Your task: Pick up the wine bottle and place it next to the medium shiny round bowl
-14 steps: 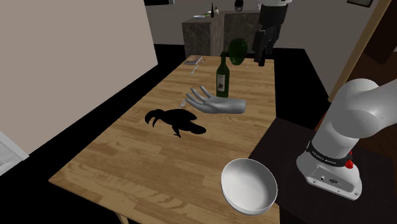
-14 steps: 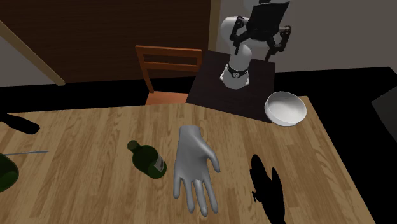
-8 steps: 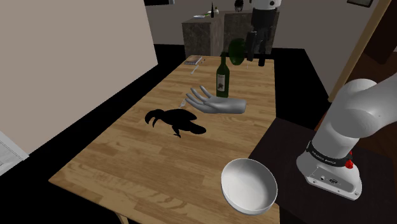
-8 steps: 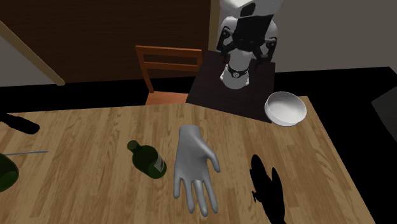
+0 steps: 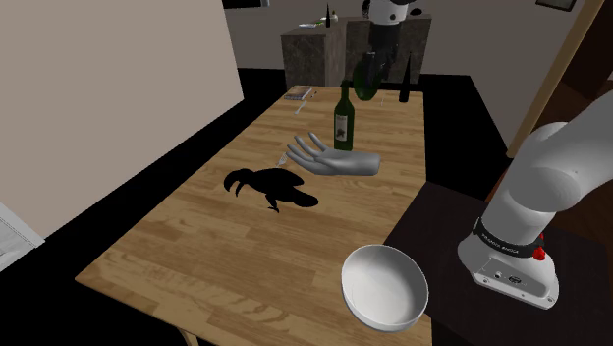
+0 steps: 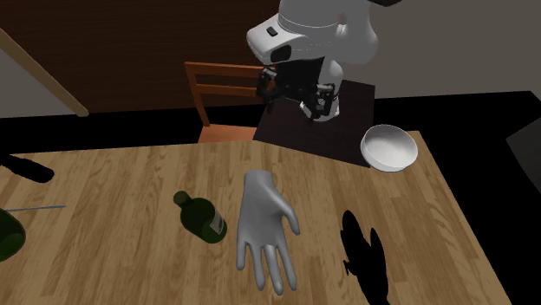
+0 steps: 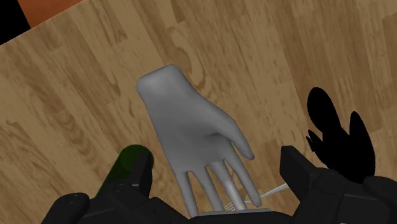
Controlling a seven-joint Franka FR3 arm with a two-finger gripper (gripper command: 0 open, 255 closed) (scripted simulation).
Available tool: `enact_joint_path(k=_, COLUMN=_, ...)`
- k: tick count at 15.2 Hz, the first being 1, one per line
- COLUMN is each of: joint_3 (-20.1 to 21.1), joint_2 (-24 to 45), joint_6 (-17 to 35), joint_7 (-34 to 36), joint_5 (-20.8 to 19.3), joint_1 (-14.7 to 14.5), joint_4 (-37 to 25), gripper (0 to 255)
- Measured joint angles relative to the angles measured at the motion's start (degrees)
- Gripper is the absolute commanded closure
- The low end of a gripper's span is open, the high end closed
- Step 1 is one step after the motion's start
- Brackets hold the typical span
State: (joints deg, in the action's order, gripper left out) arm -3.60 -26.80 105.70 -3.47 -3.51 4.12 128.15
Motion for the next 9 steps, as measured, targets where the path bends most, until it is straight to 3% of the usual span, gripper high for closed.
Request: enact_joint_path(k=9, joint_3=-5.01, joint_2=17.15, joint_6=6.18, joint_7=-6.15, joint_5=0.46, joint_1=2.02, joint_4=-12.34, gripper=0)
